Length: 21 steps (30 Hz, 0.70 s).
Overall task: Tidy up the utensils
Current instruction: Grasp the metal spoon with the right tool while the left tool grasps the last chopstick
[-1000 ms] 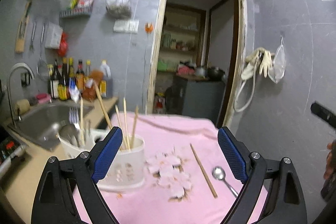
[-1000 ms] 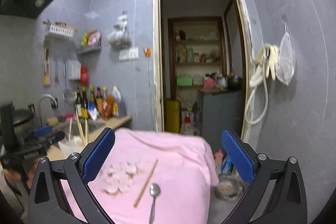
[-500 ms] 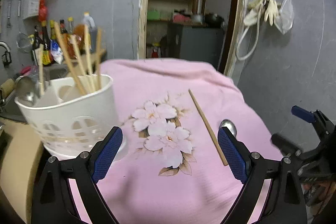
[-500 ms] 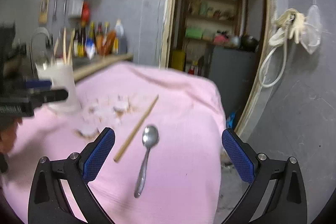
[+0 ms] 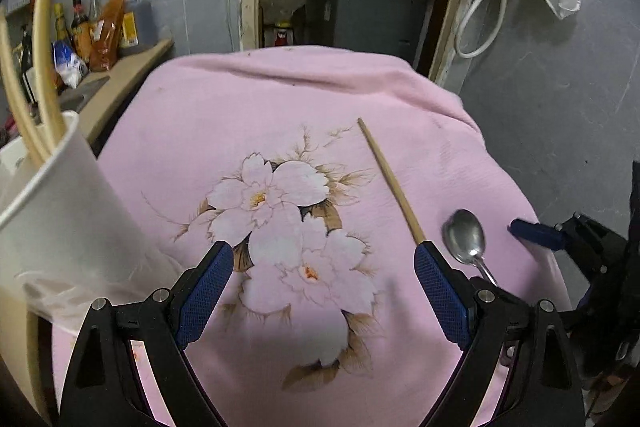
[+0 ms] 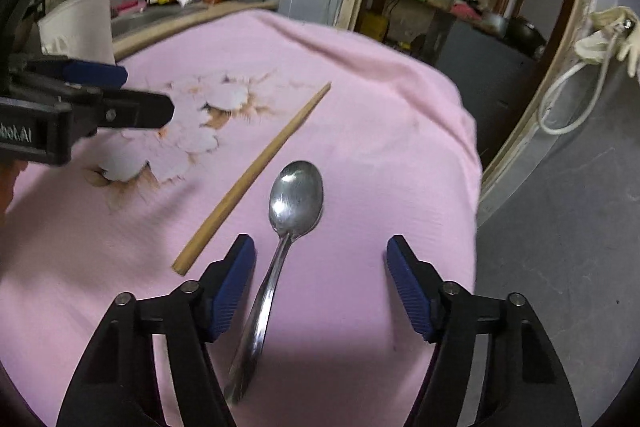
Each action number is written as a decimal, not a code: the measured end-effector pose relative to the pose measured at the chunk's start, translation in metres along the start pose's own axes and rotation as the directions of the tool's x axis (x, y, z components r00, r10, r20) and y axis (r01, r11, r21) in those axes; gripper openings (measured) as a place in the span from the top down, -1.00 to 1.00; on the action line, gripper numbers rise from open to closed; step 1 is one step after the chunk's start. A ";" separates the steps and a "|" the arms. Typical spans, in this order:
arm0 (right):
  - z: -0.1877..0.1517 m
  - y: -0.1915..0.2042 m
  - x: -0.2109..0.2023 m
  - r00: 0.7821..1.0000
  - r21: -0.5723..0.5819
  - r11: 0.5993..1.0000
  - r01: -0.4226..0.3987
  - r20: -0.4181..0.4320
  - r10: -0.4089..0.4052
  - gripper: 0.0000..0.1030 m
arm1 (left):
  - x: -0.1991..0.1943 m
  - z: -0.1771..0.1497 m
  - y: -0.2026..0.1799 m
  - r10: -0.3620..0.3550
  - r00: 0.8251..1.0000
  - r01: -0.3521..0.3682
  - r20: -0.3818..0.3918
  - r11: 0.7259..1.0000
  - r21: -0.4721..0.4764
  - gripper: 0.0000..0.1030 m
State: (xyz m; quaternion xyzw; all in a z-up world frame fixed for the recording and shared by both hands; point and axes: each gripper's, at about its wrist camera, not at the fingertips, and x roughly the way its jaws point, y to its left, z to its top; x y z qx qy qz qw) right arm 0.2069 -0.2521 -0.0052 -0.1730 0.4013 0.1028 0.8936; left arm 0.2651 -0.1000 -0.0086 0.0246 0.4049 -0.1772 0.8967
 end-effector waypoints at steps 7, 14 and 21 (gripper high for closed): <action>0.012 -0.005 0.019 0.999 -0.005 1.000 -0.030 -0.016 0.030 -0.06 | 0.008 0.004 -0.001 -0.025 1.000 0.025 -0.016 1.000 0.007 -0.66; 0.016 -0.020 0.020 0.997 0.011 0.997 -0.072 0.002 0.072 0.30 | 0.028 0.017 -0.014 -0.070 0.996 0.072 -0.053 0.996 0.044 -0.26; 0.018 -0.038 0.021 0.998 0.045 0.997 -0.065 0.029 0.064 0.47 | 0.059 0.042 -0.022 -0.122 0.987 0.126 -0.108 0.991 0.033 0.01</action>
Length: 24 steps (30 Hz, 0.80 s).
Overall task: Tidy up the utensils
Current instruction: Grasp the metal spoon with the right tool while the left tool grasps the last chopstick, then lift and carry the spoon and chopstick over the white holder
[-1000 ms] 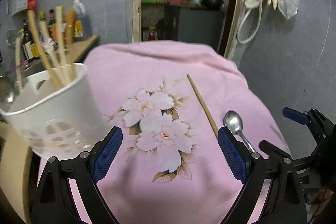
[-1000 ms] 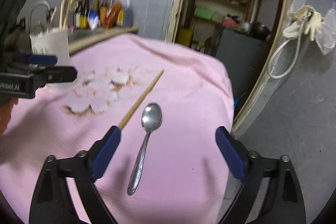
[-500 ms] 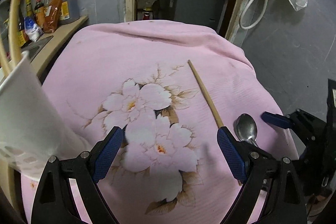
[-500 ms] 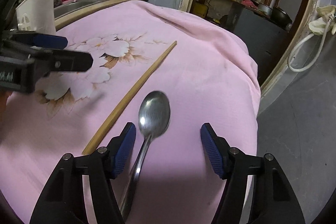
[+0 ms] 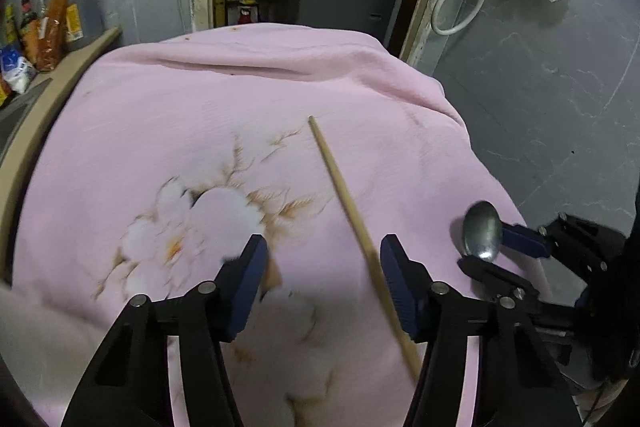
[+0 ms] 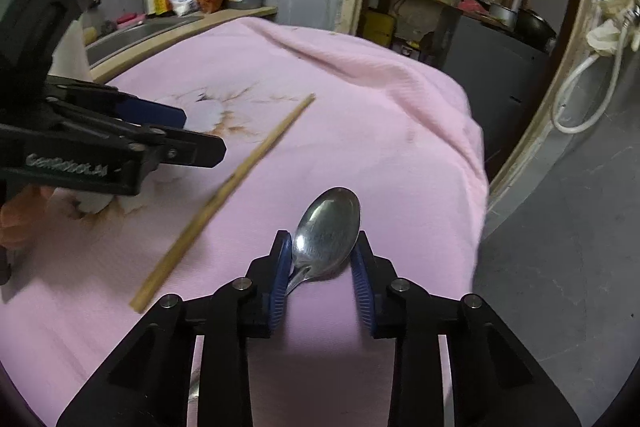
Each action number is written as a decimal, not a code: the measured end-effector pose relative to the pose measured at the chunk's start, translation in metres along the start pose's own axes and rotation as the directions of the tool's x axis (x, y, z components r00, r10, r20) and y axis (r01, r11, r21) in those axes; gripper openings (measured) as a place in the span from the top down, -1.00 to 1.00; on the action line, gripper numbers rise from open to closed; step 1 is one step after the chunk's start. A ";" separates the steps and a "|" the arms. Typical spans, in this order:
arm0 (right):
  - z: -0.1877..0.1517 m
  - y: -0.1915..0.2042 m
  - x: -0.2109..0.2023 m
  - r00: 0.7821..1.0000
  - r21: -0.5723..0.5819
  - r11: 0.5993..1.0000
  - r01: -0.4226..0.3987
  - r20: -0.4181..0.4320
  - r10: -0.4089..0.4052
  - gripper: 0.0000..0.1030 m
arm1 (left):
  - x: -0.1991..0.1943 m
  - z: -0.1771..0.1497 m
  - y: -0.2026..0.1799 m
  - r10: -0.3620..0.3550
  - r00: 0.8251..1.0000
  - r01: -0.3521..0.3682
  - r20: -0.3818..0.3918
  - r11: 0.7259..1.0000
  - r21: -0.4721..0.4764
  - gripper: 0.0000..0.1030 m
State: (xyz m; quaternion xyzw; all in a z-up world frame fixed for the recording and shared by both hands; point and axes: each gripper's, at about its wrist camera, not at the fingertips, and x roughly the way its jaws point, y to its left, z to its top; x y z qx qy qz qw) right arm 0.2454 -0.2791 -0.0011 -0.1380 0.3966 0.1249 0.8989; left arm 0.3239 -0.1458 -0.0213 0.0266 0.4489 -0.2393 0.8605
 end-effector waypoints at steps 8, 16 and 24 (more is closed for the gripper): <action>-0.004 -0.027 0.001 0.997 0.111 0.991 -0.076 0.027 0.074 0.54 | 0.038 0.025 0.000 -0.036 0.995 0.032 -0.092 0.999 -0.044 0.46; 0.000 -0.042 0.016 0.979 0.161 0.966 -0.201 0.008 0.202 0.52 | 0.039 0.027 -0.006 0.028 0.991 -0.025 -0.129 0.999 0.025 0.81; 0.000 -0.065 0.021 0.950 0.291 0.906 -0.307 0.039 0.309 0.87 | 0.034 0.012 -0.010 0.020 0.991 -0.013 -0.129 0.998 0.054 0.92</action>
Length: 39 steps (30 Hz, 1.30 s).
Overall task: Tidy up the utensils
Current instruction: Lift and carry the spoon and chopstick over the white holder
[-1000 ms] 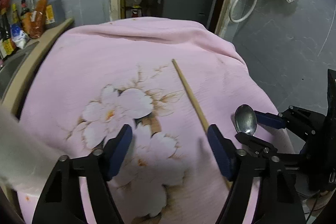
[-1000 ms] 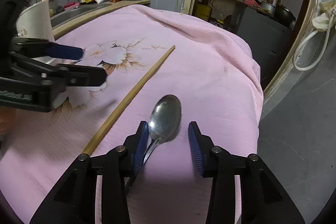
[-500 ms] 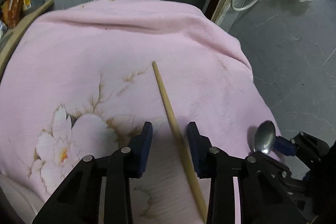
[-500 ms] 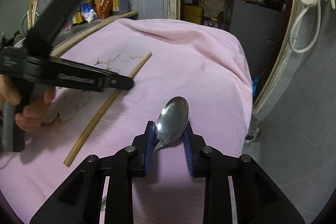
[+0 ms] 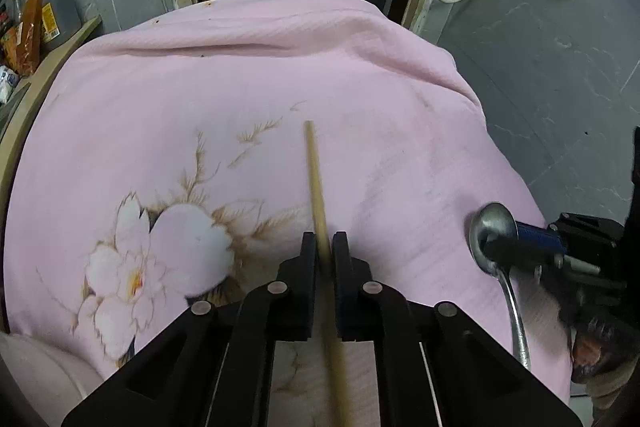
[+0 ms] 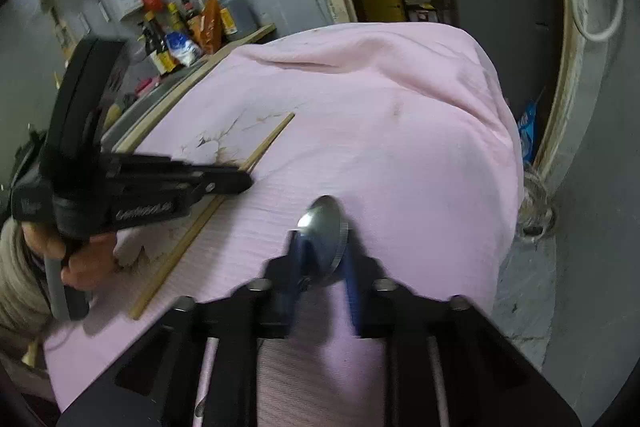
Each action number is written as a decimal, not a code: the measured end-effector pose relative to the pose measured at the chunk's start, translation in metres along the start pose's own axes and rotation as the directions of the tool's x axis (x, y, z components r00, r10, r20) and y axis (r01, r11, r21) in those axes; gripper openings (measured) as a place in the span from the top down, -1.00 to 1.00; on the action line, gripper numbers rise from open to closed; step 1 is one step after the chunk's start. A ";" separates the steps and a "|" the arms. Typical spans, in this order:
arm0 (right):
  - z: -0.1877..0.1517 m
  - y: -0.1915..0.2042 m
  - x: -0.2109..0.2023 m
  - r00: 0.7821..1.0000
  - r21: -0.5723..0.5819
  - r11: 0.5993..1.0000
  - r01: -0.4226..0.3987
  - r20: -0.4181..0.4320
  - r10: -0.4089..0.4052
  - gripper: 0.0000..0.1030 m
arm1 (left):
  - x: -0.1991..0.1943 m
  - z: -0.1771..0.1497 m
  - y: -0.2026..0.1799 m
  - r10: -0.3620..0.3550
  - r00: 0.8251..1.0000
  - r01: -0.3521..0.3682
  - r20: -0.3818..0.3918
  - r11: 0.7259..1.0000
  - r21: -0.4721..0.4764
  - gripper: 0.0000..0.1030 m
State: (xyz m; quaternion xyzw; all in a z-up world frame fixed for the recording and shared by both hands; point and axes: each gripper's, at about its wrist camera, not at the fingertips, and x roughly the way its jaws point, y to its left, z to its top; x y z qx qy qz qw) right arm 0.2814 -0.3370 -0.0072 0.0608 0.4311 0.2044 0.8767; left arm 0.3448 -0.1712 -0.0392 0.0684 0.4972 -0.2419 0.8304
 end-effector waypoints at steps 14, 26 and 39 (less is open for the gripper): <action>-0.012 0.051 -0.042 0.972 -0.066 0.991 0.119 0.213 -0.103 0.97 | -0.062 -0.054 -0.012 0.052 0.968 -0.051 0.245 0.999 -0.008 0.92; -0.056 0.131 -0.073 0.780 -0.194 0.863 0.466 0.551 -0.298 0.98 | -0.139 -0.099 -0.028 0.156 0.803 -0.135 0.575 0.988 -0.078 0.92; -0.064 0.197 -0.109 0.507 -0.149 0.783 0.603 0.830 -0.233 0.98 | -0.201 -0.121 -0.010 0.254 0.603 -0.138 0.757 0.967 -0.214 0.92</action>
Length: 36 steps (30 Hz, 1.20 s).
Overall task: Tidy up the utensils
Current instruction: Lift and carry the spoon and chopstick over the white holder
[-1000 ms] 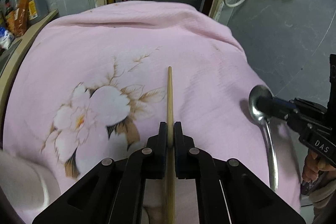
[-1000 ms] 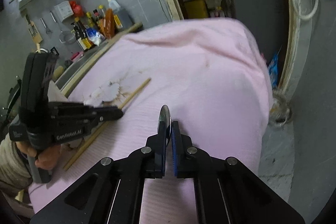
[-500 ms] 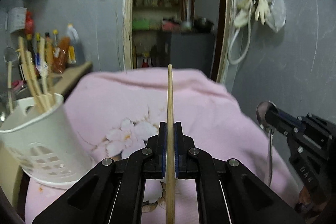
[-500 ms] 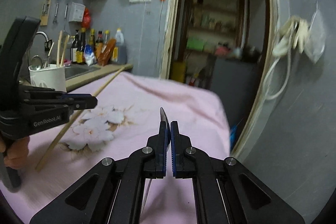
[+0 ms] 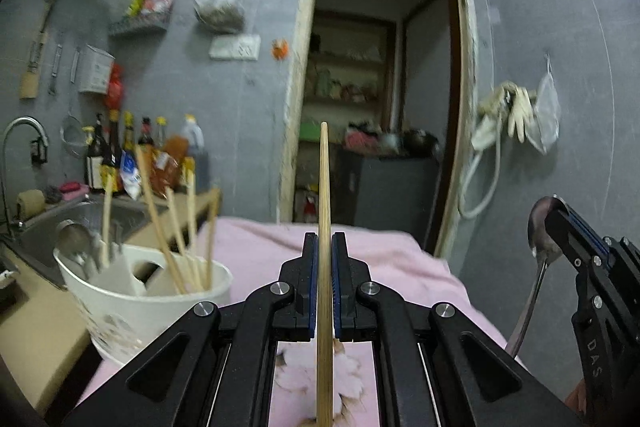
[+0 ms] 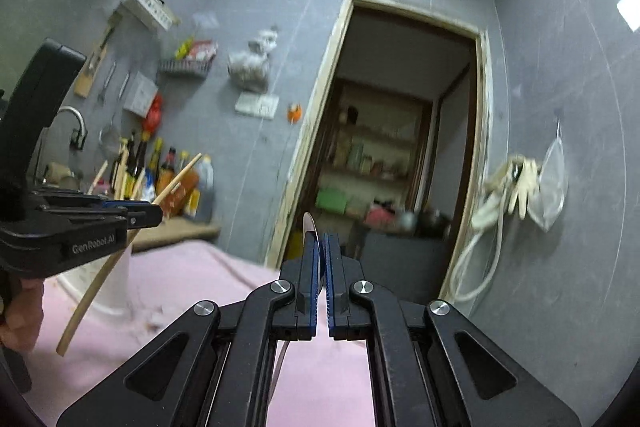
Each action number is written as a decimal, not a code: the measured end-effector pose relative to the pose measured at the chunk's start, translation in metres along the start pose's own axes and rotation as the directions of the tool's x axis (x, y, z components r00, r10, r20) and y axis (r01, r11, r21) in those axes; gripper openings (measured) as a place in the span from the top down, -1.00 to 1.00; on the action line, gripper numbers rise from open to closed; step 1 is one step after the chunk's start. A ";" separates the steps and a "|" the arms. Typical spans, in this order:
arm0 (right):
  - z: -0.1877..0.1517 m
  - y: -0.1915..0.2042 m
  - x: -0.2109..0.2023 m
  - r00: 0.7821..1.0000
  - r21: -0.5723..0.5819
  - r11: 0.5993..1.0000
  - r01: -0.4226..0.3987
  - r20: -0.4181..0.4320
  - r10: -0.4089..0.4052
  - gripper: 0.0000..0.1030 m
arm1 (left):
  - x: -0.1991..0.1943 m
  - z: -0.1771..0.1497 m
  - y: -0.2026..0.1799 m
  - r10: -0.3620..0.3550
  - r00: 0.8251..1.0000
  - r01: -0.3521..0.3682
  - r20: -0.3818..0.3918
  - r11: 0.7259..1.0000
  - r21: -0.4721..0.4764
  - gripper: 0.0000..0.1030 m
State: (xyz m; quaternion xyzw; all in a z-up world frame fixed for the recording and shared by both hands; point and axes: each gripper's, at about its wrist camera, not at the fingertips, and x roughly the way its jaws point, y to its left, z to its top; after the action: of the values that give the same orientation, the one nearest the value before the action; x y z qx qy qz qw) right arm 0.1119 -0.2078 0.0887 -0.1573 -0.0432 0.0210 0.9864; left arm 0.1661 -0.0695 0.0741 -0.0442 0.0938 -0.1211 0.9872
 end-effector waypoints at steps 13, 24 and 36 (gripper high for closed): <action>0.055 0.040 0.019 0.979 0.057 0.991 -0.121 0.173 0.109 0.98 | -0.040 0.047 0.083 0.137 0.981 -0.125 0.135 0.987 -0.097 0.92; 0.081 0.077 0.047 0.944 0.120 0.959 -0.257 0.242 0.223 0.98 | -0.062 0.077 0.163 0.251 0.941 -0.193 0.227 0.948 -0.252 0.92; 0.091 0.113 0.088 0.921 0.180 0.929 -0.324 0.284 0.266 0.98 | -0.044 0.074 0.231 0.276 0.927 -0.147 0.253 0.890 -0.432 0.92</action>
State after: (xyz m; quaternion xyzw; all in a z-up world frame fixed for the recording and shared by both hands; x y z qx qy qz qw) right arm 0.1878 -0.0677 0.1467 -0.0463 -0.1423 0.1949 0.9693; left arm 0.1923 0.1695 0.1292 -0.2553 -0.0334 0.0188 0.9661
